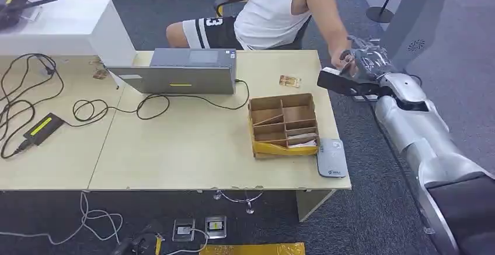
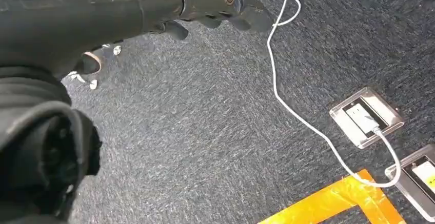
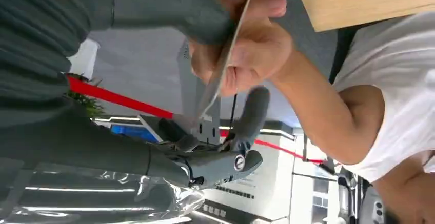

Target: Pass the card to the sensor for recognition and then transmit it.

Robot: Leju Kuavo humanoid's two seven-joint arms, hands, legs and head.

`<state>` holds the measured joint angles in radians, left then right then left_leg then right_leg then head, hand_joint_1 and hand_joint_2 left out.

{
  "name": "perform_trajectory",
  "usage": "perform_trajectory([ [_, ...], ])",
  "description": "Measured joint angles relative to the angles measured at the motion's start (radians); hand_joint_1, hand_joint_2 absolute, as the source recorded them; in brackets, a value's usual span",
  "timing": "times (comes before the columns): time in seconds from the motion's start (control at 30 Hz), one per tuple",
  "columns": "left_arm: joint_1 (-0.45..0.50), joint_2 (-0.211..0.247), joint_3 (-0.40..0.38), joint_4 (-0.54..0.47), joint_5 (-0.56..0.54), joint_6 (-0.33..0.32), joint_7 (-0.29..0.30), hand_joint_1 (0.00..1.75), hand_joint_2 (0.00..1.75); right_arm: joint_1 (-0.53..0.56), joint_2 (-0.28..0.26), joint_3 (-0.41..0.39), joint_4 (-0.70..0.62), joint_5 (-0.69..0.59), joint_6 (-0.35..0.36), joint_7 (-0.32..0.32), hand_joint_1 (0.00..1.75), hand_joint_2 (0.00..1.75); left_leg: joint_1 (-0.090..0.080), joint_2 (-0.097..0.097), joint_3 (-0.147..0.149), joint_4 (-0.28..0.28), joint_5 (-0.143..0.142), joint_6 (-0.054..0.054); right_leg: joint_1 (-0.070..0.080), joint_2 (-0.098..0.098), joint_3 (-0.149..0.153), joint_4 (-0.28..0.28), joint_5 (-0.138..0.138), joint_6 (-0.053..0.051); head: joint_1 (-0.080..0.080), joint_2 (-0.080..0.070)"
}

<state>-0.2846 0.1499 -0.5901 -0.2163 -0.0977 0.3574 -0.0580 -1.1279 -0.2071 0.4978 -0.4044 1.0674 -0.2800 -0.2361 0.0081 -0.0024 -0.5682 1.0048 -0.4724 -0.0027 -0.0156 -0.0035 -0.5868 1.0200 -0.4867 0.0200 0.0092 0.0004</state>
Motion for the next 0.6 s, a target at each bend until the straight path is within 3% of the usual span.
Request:
perform_trajectory([
  [0.17, 0.005, -0.002, 0.0, 0.0, 0.004, 0.007, 0.0, 0.0, 0.0, -0.001, 0.002, 0.001, 0.007, -0.039, -0.106, -0.036, 0.0, 1.75, 0.0, 0.0, 0.0, 0.0, 0.0, 0.0, 0.0, 0.0, 0.0, 0.0, 0.0, 0.0, 0.0, 0.0],
  [0.4, 0.02, -0.003, 0.0, 0.0, 0.014, 0.029, -0.001, 0.0, 0.0, -0.037, -0.005, -0.045, -0.018, -0.159, -0.348, -0.127, 0.0, 1.75, 0.0, 0.0, 0.001, 0.0, 0.0, 0.0, 0.0, 0.0, 0.0, 0.0, 0.0, 0.0, 0.0, 0.0],
  [0.6, 0.053, -0.001, 0.001, 0.001, 0.032, 0.053, -0.009, 0.0, 0.0, -0.048, -0.076, -0.152, -0.161, -0.182, -0.419, -0.169, 0.0, 1.75, -0.001, 0.0, 0.0, 0.001, 0.0, 0.0, -0.001, 0.0, 0.0, 0.0, 0.0, 0.0, 0.0, 0.0],
])
